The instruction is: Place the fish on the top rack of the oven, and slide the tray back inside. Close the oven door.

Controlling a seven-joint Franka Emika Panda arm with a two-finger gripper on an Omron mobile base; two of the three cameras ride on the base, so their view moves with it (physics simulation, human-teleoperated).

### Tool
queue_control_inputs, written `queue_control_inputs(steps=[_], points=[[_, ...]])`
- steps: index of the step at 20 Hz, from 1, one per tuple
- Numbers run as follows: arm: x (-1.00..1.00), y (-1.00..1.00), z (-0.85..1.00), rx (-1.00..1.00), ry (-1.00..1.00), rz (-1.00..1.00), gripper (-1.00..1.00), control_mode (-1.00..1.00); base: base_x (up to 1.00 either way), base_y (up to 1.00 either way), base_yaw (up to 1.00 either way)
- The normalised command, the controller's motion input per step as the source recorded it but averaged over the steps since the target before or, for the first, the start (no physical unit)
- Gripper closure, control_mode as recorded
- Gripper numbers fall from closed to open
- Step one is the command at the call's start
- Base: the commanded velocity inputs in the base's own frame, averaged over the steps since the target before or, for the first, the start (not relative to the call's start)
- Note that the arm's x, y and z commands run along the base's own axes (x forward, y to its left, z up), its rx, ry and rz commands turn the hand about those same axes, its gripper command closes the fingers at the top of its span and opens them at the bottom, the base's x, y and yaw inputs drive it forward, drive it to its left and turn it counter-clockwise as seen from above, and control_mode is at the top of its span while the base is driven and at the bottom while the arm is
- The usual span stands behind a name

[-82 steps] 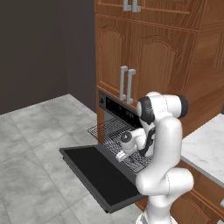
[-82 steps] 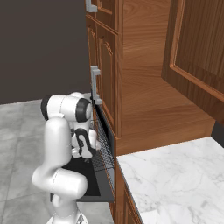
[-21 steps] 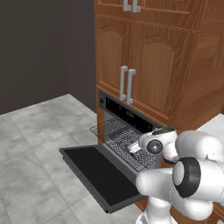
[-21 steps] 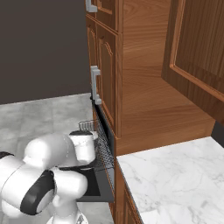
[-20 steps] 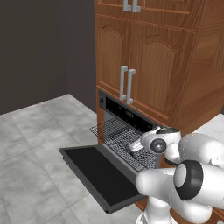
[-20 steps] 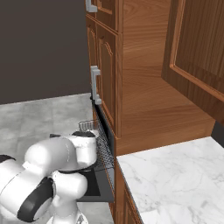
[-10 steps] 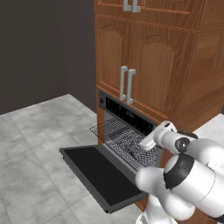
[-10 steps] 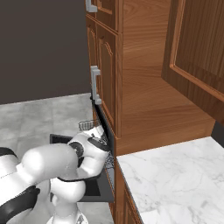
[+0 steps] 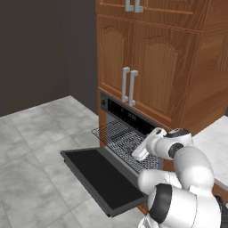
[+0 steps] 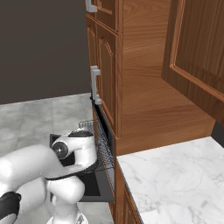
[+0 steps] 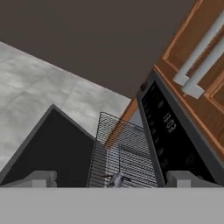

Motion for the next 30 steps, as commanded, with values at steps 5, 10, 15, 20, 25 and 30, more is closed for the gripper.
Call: queue_control_inputs(steps=[5, 10, 15, 20, 25, 30], points=[[-0.27, 0.84, 0.2, -0.11, -0.01, -0.08, -1.0, -1.0, 0.0, 0.0, 0.0], [-0.21, 0.5, 0.46, -0.04, 0.0, -0.12, -1.0, -1.0, 0.0, 0.0, 0.0], [-0.16, 0.33, 0.42, -0.01, 0.0, -0.11, -1.0, -1.0, 0.0, 0.0, 0.0], [-0.1, 0.22, 0.35, 0.0, 0.0, -0.1, -1.0, -1.0, 0.0, 0.0, 0.0], [-0.04, 0.2, 0.14, 0.0, 0.03, -0.09, -1.0, -1.0, 0.0, 0.0, 0.0], [-0.04, 0.23, 0.12, 0.0, 0.13, -0.09, -1.0, -1.0, 0.0, 0.0, 0.0]])
